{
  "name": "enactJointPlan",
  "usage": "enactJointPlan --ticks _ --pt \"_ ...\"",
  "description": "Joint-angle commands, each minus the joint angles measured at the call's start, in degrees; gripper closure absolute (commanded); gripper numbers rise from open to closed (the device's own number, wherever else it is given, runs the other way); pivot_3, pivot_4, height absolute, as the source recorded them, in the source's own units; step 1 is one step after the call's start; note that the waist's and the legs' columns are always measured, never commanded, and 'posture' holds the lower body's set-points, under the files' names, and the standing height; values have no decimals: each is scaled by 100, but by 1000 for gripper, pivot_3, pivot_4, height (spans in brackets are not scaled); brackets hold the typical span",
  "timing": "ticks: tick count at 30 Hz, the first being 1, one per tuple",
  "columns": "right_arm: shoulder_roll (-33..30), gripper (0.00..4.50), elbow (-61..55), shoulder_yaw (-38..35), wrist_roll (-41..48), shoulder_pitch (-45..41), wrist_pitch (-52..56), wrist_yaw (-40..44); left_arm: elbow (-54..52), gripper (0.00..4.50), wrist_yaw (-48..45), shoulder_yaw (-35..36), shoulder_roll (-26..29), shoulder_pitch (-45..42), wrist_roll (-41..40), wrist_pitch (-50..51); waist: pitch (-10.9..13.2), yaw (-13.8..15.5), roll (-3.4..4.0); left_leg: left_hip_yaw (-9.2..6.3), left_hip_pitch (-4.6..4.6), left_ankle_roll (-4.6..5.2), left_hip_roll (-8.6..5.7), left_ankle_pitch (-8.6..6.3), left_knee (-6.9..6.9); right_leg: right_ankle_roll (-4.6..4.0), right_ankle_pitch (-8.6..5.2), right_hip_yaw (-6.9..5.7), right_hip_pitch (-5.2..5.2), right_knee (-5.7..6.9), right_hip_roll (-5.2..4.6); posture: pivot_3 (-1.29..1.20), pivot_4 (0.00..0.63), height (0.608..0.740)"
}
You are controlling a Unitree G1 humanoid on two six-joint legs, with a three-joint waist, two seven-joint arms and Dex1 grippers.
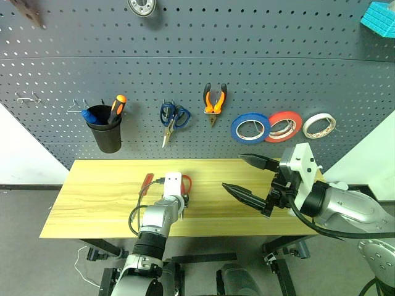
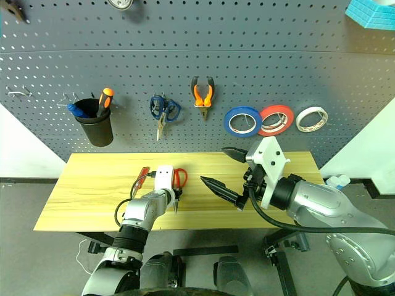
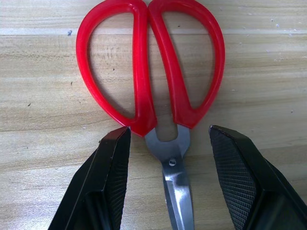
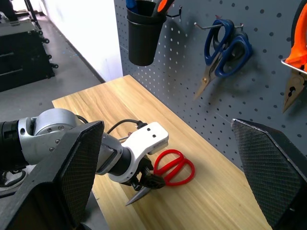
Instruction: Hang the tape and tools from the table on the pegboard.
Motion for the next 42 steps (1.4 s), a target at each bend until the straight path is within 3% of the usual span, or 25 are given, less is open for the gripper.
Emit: enactJointPlan --ticks 1,20,42 --pt "-48 0 -204 -107 27 -45 -47 -25 -110 1782 57 -34 -197 65 -18 9 1 0 0 0 0 0 0 0 0 0 0 0 0 0 0 -207 115 680" --pt "-23 0 -348 -67 96 -52 -22 -222 918 1782 260 61 -420 -49 -48 -243 4 14 3 0 4 0 0 0 0 1 1 0 4 0 -1 -224 112 680" --pt "86 0 -362 142 -68 -119 -82 -387 1140 1782 872 226 -456 71 -1 -41 1 -6 7 0 11 -1 0 -1 0 2 1 0 8 -1 -1 -198 110 680"
